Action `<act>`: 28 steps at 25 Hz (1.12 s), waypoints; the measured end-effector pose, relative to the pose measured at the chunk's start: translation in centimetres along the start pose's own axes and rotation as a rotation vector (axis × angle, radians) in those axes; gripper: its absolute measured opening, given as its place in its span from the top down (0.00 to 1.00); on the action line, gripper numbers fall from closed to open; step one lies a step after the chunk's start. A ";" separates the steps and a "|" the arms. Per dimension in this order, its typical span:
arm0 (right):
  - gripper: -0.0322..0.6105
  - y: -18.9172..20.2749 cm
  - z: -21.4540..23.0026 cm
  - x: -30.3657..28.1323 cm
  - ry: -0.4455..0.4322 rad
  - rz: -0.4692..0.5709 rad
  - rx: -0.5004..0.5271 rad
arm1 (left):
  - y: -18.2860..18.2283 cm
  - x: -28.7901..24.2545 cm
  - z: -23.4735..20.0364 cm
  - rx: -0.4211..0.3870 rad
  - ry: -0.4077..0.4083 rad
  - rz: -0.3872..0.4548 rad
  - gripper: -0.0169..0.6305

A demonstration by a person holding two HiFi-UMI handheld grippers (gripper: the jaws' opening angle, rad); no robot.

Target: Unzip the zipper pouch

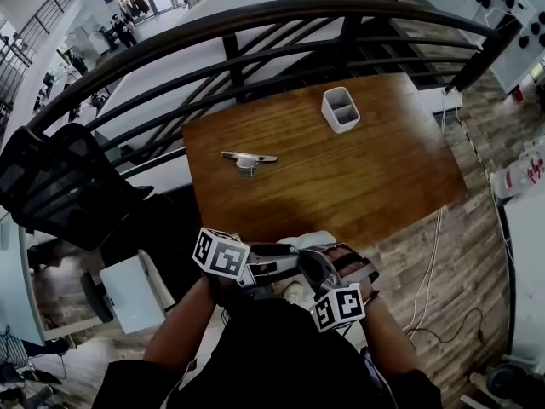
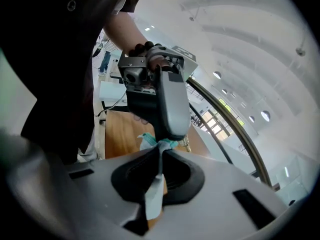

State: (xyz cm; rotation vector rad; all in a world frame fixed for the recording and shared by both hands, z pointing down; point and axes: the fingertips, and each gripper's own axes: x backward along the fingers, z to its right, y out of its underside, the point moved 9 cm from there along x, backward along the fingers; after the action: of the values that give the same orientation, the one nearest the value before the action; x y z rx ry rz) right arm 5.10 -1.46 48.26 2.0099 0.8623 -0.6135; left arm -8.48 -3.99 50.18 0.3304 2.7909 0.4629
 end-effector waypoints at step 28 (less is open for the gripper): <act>0.95 2.4 0.6 0.7 -0.018 0.065 -0.150 | -1.4 -0.1 -0.8 -0.020 -0.018 -0.028 0.94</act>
State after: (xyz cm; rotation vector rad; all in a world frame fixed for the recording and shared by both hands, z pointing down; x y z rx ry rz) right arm 7.32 -2.65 48.70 1.8868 0.8055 -0.5142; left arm -8.87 -5.56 50.44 0.2888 2.7683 0.4786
